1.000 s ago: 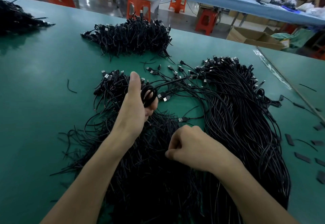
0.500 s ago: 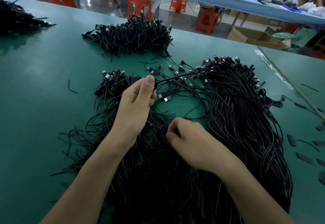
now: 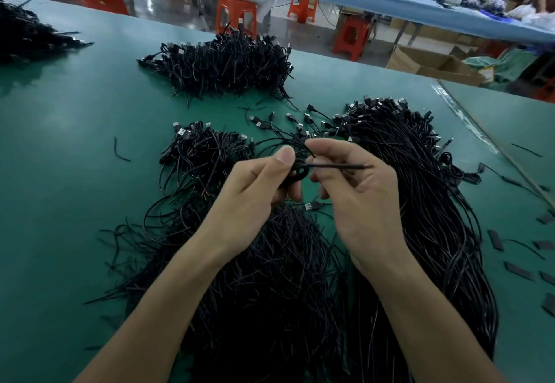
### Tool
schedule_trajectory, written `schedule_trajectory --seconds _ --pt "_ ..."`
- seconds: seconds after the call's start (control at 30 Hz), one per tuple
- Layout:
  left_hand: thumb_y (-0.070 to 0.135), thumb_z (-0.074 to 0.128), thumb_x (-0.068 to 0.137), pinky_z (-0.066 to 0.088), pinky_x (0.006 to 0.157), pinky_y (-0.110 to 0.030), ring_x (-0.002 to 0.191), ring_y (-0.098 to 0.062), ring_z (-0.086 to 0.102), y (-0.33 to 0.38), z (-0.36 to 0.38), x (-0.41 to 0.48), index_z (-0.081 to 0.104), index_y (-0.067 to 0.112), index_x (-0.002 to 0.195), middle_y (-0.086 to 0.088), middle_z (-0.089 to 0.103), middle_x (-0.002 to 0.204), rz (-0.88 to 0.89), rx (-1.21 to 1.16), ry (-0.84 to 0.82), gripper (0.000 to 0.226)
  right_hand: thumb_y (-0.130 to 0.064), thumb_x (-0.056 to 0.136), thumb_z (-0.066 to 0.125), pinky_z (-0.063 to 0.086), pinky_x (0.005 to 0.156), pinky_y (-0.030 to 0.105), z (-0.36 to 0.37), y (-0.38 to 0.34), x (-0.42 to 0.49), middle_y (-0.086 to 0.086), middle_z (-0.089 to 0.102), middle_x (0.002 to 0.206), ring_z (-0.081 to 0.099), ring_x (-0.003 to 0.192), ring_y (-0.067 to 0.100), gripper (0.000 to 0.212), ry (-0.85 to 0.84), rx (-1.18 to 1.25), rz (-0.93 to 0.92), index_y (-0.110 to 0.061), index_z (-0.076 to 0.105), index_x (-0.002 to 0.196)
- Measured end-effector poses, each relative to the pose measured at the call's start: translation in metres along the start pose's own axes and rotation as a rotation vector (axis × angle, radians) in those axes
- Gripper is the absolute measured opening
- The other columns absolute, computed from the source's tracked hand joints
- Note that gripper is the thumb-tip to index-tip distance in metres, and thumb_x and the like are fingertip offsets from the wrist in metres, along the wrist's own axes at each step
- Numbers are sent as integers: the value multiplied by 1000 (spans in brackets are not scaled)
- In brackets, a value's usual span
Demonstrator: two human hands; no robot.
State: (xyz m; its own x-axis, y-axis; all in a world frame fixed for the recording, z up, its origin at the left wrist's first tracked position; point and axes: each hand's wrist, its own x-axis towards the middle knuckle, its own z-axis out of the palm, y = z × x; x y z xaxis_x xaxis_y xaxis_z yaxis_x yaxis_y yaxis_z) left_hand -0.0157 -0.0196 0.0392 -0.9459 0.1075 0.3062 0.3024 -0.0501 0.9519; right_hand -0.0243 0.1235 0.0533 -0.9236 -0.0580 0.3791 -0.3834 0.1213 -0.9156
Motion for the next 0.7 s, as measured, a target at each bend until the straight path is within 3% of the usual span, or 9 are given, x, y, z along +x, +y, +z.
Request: schedule_trajectory --seconds 0.17,0.3,0.43,0.6,0.7 --pt "37 43 94 31 46 -9 45 0 34 0 2 0 50 5 97 13 43 56 -18 -149 -1 33 3 84 64 50 66 17 1 -3 -2 -8 71 79 63 71 2 24 -56 75 -32 -20 70 88" --pt "38 39 102 31 44 -8 43 0 36 3 3 -1 54 11 126 13 44 52 3 -179 12 39 6 84 72 53 66 20 -1 -5 -4 -4 72 78 66 72 8 25 -122 110 -13 -19 68 87" --pt "44 37 98 24 41 -21 42 -7 25 -2 -3 0 49 22 141 11 35 51 -21 -296 91 49 0 83 73 51 66 18 2 -9 -5 -6 68 77 63 71 6 20 -74 182 -61 -19 67 85" --pt "47 47 97 26 39 -15 39 -1 28 -6 1 -2 58 26 137 14 38 48 -40 -350 -36 47 6 84 69 58 71 30 11 -9 -4 5 72 79 67 74 16 24 -37 211 -61 -17 65 84" --pt "43 39 103 27 40 -13 39 1 29 -3 3 -3 68 27 125 14 38 46 -9 -294 -28 40 13 83 68 56 71 21 12 -11 -5 -3 74 84 71 78 10 26 -83 204 -89 -12 65 85"
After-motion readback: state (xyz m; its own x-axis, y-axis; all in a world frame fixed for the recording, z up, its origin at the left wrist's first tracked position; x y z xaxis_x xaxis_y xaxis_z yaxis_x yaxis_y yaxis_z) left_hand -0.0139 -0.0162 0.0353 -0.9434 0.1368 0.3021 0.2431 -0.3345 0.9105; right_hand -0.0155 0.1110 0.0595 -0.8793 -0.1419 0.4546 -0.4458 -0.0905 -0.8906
